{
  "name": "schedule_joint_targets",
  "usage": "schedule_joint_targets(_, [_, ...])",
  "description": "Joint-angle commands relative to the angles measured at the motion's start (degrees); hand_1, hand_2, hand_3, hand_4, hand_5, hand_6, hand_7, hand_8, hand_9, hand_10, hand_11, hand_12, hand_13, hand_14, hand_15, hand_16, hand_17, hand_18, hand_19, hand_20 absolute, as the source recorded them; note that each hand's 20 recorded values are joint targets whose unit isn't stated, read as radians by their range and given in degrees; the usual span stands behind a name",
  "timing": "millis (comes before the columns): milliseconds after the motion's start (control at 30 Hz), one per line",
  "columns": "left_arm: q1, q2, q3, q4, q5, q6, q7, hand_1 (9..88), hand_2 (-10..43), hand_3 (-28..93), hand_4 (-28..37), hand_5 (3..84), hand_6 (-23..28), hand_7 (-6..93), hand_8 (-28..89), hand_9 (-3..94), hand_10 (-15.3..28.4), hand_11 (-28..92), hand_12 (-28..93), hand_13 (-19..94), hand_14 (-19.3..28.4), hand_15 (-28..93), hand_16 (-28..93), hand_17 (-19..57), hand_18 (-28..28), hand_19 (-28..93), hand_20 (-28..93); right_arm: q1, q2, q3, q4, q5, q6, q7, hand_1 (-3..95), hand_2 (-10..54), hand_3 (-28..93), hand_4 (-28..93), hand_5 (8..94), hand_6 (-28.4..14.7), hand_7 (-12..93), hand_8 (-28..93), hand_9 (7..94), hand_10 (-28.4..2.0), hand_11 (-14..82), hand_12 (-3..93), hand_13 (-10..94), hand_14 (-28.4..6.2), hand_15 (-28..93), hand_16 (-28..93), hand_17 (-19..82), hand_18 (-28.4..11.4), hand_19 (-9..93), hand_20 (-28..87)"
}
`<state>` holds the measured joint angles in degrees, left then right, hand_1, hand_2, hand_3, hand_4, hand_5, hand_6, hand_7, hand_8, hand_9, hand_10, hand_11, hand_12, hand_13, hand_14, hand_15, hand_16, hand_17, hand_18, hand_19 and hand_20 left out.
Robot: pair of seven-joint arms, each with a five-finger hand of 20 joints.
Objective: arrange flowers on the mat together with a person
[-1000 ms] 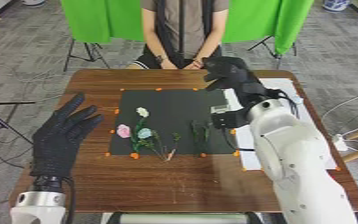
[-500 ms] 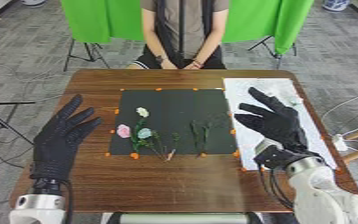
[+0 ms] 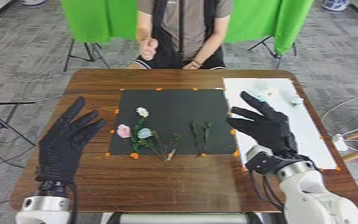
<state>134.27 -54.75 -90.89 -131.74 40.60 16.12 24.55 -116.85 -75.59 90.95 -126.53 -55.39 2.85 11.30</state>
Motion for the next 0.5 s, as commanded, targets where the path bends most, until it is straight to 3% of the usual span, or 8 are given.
schedule_joint_targets(33, [1.8,0.17,-1.13,0.14,-0.97,1.21,1.76,19.0,7.0,76,-28.3,33.8,5.7,8.9,-9,36.4,18.8,19,11,29,26.9,44,-8,-6.7,25.4,60,-2,0.6,-2.0,0.0,0.1,1.6,0.4,-1.5,18.3,4.5,81,-28,42.3,1.6,11,-13,48.4,-17.3,9.6,11.5,39,-21.6,28,13,3,-21.8,47,15])
schedule_joint_targets(500, [1.4,-0.26,-1.02,0.34,-0.74,0.79,0.99,18.9,7.0,76,-28.3,33.9,5.9,9.0,-9,37.1,19.5,20,11,29,27.7,47,-8,-6.1,25.8,62,0,0.5,-1.1,0.3,0.3,2.5,1.6,-2.0,18.1,4.5,82,-28,42.6,1.5,11,-13,49.1,-17.3,10.1,11.6,40,-21.1,31,13,3,-21.8,46,16])
